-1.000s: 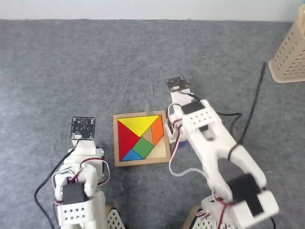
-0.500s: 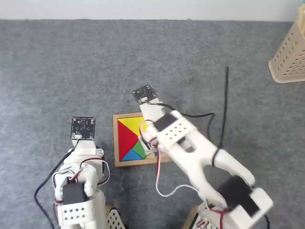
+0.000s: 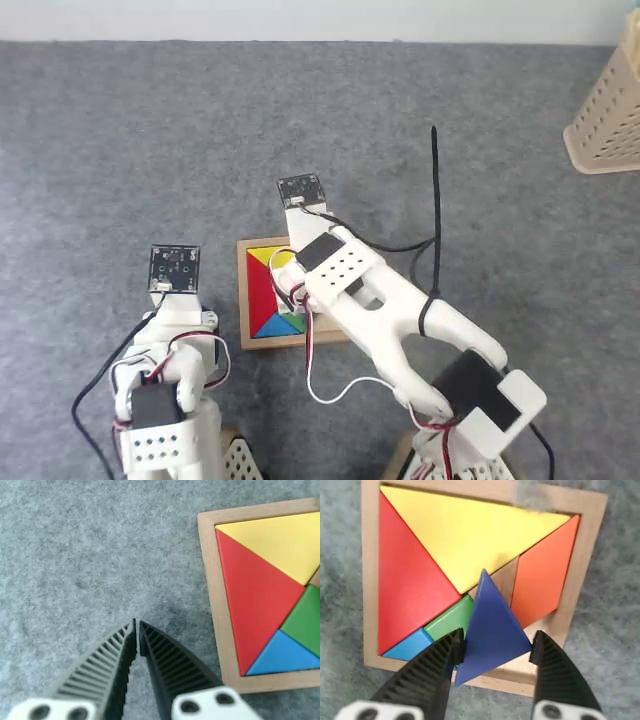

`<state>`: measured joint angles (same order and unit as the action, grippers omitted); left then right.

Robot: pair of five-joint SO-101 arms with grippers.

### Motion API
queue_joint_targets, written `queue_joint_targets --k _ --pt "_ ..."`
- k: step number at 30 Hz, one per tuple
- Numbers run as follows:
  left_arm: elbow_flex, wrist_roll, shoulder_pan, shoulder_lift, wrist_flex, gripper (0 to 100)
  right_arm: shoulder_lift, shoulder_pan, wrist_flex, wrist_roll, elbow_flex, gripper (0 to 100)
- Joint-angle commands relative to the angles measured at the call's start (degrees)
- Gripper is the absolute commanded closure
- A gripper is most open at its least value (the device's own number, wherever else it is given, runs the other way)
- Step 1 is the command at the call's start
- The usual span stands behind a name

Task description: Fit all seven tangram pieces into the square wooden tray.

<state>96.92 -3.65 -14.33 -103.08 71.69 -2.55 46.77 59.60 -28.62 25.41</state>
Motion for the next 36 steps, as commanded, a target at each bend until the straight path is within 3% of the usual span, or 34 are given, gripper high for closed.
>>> queue_joint_targets --k 1,8,15,20,25,36 --pt "-0.3 -0.4 0.0 -0.6 0.3 99 0.9 0.1 2.2 -0.9 -3.2 68.7" --pt "-0.3 -0.4 0.0 -0.6 0.3 99 1.1 -0.1 6.3 1.8 -5.5 68.4" --pt "-0.3 -0.4 0.0 -0.6 0.3 99 11.4 -3.0 6.6 10.8 -4.2 84.2" --pt "-0.3 -0.4 0.0 -0.6 0.3 99 22.6 -5.8 -5.0 22.4 7.3 99.7" --pt "-0.3 -0.4 0.0 -0.6 0.3 99 22.7 -5.9 -17.7 27.0 15.0 99.0" --pt "-0.3 -0.4 0.0 -0.6 0.3 99 12.0 -0.3 -21.5 34.5 11.2 99.1"
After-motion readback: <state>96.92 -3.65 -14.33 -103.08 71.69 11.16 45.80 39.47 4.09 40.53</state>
